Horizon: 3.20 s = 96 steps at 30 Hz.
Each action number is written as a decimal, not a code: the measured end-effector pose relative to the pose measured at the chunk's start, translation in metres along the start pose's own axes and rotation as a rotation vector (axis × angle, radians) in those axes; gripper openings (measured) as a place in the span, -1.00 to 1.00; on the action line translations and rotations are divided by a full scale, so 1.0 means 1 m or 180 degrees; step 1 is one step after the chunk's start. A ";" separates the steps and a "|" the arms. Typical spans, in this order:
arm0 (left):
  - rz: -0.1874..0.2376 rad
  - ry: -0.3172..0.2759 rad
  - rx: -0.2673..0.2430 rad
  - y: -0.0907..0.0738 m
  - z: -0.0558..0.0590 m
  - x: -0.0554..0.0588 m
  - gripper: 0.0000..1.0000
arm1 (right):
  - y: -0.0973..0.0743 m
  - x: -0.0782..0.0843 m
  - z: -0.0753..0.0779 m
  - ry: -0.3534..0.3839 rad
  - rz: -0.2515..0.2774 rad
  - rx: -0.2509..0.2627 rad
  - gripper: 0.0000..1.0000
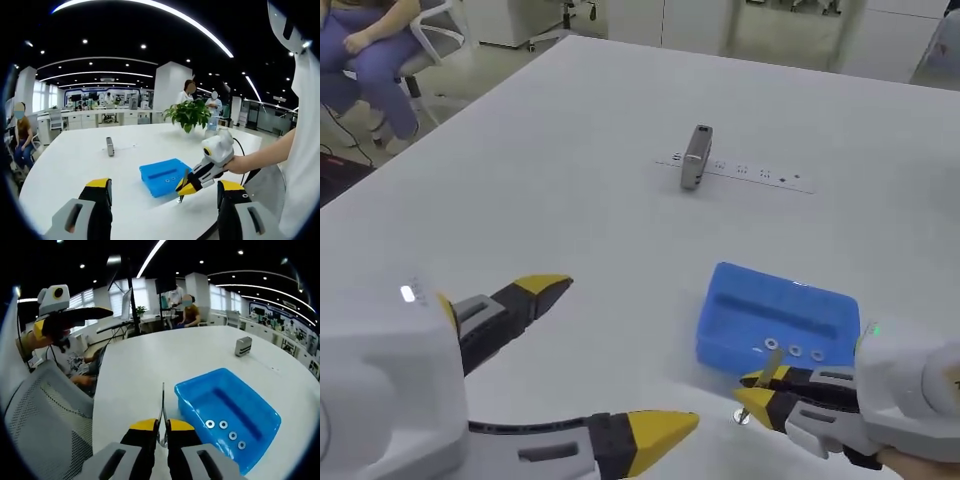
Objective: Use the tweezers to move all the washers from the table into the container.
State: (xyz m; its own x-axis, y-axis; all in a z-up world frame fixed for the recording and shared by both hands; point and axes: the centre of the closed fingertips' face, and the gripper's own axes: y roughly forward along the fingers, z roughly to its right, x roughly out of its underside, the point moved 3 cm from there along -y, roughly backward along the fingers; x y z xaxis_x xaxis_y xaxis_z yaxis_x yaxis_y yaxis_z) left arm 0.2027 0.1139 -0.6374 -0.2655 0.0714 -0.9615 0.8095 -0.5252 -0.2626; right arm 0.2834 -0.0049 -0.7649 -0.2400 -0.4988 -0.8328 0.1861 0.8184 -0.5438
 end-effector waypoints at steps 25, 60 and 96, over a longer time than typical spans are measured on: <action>0.0014 -0.0008 0.0001 0.000 -0.001 0.001 0.77 | -0.022 -0.058 0.012 0.0205 0.0412 0.0129 -0.95; 0.0011 -0.0088 0.0302 0.029 -0.002 -0.009 0.08 | 0.025 -0.031 0.074 0.0340 0.0111 0.0420 -0.94; -0.0857 0.0979 0.2293 0.090 0.088 0.005 -0.86 | -0.052 0.005 -0.040 -0.0846 -0.0624 -0.0352 -0.94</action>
State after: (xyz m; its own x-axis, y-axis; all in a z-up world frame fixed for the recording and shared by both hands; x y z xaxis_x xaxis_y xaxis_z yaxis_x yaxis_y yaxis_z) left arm 0.2286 -0.0080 -0.6584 -0.1627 0.4462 -0.8800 0.1768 -0.8643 -0.4709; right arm 0.2343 -0.0388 -0.7369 -0.0019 -0.6946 -0.7193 0.0530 0.7183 -0.6937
